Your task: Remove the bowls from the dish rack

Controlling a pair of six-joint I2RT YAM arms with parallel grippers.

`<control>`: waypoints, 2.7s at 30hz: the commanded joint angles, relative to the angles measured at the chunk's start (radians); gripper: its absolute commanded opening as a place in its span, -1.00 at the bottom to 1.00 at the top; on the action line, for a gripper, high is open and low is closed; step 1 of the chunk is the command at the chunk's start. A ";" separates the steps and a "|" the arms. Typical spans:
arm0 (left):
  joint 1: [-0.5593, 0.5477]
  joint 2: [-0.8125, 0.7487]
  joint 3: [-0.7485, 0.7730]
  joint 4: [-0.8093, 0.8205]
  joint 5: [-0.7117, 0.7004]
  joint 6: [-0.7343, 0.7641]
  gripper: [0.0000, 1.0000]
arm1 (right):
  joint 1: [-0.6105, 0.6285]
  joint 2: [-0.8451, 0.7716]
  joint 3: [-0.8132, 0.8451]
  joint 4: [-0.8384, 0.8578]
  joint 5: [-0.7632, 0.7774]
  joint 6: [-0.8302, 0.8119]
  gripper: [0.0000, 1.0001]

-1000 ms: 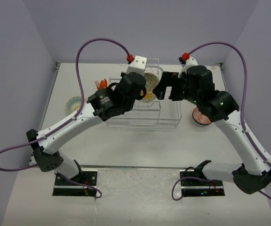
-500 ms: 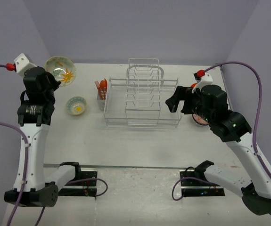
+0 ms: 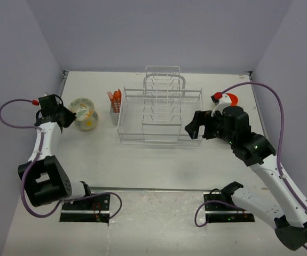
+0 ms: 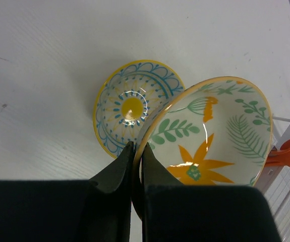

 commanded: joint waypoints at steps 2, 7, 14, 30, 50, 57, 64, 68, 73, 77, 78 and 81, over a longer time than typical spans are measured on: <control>0.001 -0.011 -0.073 0.226 0.080 -0.048 -1.00 | -0.004 -0.052 -0.027 0.107 -0.146 -0.028 0.98; 0.001 0.066 -0.067 0.231 0.076 -0.058 -1.00 | -0.002 -0.115 -0.041 0.123 -0.163 -0.036 0.98; 0.001 0.104 -0.066 0.223 0.038 -0.037 -1.00 | -0.002 -0.132 -0.062 0.156 -0.192 -0.038 0.98; -0.002 0.175 -0.046 0.182 -0.004 0.000 -1.00 | -0.002 -0.157 -0.084 0.181 -0.210 -0.042 0.98; -0.016 0.146 -0.023 0.149 -0.002 0.000 -0.02 | -0.002 -0.178 -0.093 0.190 -0.218 -0.047 0.98; -0.017 0.060 -0.019 0.074 -0.022 0.012 0.78 | -0.002 -0.181 -0.093 0.192 -0.215 -0.048 0.98; -0.017 -0.063 0.014 -0.025 -0.015 0.080 1.00 | -0.004 -0.170 -0.092 0.181 -0.137 -0.050 0.98; -0.112 -0.246 0.057 -0.119 -0.152 0.176 1.00 | -0.002 -0.170 -0.081 0.152 0.016 -0.030 0.98; -0.243 -0.426 0.088 -0.254 -0.280 0.268 1.00 | -0.002 -0.193 -0.010 0.030 0.230 0.007 0.98; -0.247 -0.593 0.096 -0.308 -0.274 0.325 1.00 | -0.002 -0.244 0.027 -0.029 0.433 -0.011 0.98; -0.250 -0.616 0.097 -0.321 -0.271 0.330 1.00 | -0.002 -0.258 0.022 -0.032 0.448 -0.028 0.98; -0.260 -0.676 0.111 -0.355 -0.269 0.337 1.00 | -0.001 -0.307 0.011 -0.047 0.504 -0.065 0.98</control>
